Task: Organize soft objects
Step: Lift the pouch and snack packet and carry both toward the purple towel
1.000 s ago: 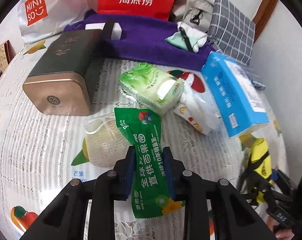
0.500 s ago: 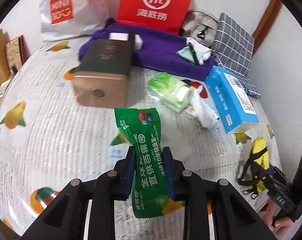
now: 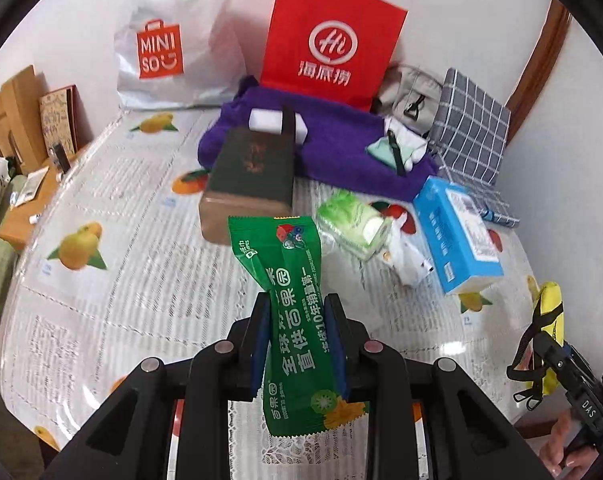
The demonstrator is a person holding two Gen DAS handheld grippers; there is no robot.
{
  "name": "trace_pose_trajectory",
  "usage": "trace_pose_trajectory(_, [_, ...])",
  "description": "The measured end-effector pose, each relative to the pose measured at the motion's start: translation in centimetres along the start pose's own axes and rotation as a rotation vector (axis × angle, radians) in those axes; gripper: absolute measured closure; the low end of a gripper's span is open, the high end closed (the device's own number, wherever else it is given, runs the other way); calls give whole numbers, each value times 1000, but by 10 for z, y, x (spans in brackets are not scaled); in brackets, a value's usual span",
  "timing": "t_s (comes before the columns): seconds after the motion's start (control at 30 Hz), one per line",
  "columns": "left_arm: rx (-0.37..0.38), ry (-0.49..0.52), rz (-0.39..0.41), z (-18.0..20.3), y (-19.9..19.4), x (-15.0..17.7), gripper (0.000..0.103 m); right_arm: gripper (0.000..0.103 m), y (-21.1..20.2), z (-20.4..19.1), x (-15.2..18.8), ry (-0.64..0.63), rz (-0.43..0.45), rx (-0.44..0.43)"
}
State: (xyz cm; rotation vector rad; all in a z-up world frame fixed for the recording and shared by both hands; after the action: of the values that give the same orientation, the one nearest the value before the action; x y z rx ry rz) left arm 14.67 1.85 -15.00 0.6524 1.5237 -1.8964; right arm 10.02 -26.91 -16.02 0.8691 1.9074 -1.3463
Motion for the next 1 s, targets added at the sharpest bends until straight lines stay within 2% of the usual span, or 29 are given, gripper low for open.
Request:
trace_pose_trajectory(0.6, [6, -11, 109, -6, -46, -62, 78, 43, -36, -26, -71, -20, 112, 4])
trace_pose_trajectory(0.8, [6, -12, 148, -9, -59, -80, 78, 42, -35, -39, -90, -32, 128, -9])
trace_pose_trajectory(1.0, [7, -20, 152, -11, -59, -87, 78, 42, -32, -55, -106, -75, 154, -24])
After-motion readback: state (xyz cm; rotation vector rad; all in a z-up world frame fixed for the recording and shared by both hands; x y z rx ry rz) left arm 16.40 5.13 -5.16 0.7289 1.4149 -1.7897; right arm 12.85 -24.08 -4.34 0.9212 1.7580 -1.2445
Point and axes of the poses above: each gripper's, at about its wrist camera, not at the fingertips, and y roughly the way its jaws point, z to its right, x to its underside, the point moved 5 cm from there along y, roughly the way its jaws point, and after that the axes turned 11 degrees about z, right-handed, at the moved point
